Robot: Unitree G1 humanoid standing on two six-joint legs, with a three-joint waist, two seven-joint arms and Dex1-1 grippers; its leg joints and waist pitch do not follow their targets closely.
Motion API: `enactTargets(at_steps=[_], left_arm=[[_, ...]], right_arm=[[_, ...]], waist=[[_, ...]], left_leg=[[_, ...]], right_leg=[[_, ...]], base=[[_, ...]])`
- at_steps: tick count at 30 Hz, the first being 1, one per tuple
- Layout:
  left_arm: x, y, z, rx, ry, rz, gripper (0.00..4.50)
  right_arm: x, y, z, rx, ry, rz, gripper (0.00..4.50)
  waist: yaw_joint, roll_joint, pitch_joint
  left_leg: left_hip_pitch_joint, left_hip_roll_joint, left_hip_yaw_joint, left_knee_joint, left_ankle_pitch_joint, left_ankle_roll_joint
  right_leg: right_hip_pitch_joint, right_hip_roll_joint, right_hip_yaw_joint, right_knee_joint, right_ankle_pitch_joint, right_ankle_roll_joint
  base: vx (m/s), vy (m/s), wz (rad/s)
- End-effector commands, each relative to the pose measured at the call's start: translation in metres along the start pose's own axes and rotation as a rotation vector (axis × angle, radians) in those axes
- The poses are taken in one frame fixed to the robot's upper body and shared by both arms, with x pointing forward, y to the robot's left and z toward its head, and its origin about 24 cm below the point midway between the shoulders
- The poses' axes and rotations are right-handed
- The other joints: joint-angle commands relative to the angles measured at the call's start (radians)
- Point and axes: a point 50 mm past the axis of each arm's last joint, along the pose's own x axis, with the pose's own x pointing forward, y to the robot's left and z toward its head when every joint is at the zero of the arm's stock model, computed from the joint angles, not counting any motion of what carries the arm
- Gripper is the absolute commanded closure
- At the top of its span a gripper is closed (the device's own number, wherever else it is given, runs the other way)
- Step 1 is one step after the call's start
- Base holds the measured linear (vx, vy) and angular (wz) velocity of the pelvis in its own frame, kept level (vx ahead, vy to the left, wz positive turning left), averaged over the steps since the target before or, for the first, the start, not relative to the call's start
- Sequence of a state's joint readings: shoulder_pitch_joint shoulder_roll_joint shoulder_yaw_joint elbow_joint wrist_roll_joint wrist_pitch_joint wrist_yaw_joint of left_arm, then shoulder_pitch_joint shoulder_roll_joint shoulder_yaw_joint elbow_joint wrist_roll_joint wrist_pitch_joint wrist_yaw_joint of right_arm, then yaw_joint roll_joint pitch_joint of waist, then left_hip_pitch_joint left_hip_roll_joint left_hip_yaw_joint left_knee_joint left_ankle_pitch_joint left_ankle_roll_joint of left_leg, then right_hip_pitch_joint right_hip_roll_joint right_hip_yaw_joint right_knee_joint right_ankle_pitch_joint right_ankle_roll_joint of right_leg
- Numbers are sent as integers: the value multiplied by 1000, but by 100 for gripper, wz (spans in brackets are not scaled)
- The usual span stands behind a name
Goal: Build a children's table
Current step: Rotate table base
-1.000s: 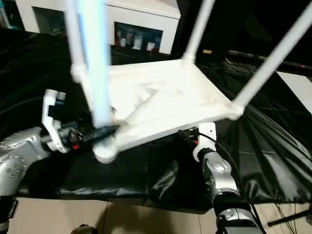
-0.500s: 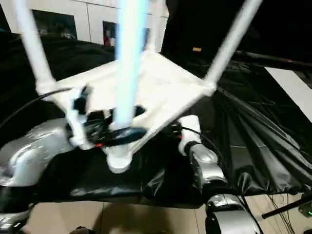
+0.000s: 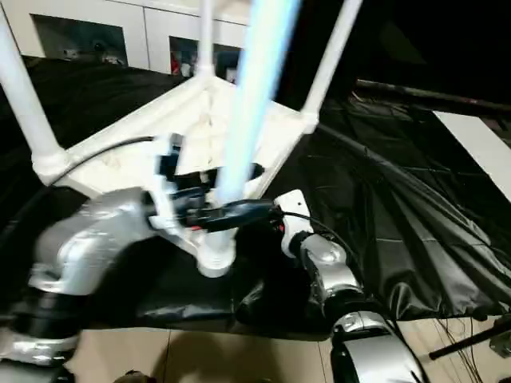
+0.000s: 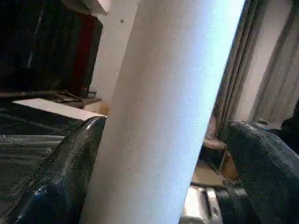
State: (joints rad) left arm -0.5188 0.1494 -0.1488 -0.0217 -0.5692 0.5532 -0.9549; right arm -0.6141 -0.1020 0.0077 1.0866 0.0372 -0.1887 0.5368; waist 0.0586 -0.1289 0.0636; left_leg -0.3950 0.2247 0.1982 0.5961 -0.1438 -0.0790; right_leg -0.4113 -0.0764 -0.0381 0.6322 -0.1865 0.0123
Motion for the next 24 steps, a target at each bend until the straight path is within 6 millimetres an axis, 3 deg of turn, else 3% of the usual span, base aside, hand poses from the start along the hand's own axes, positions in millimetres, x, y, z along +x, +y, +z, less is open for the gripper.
enactTargets(at_steps=[1,7,13,24], left_arm=[[26,-8,-4,23,29,-68,4],[37,-6,-6,42,26,-49,4],[42,-7,-9,54,27,-51,4],[53,-11,-10,59,4,-71,4]], right_arm=[[13,22,12,-46,-37,134,76],[17,40,11,-59,-32,282,76],[18,46,10,-71,-23,335,76],[16,56,8,-64,-23,466,76]], waist=[[8,17,-72],[4,12,-71],[5,12,-70],[4,11,-70]], left_leg=[[24,8,-7,-71,-279,-42],[21,8,-10,-72,-303,-34],[28,11,-9,-71,-314,-27],[27,12,-11,-73,-338,-26]], right_leg=[[44,-45,27,-72,-180,-169],[45,-47,26,-77,-227,-169],[39,-48,27,-79,-230,-184],[39,-48,26,-81,-233,-193]], base=[[0,0,0],[0,0,0],[0,0,0],[0,0,0]])
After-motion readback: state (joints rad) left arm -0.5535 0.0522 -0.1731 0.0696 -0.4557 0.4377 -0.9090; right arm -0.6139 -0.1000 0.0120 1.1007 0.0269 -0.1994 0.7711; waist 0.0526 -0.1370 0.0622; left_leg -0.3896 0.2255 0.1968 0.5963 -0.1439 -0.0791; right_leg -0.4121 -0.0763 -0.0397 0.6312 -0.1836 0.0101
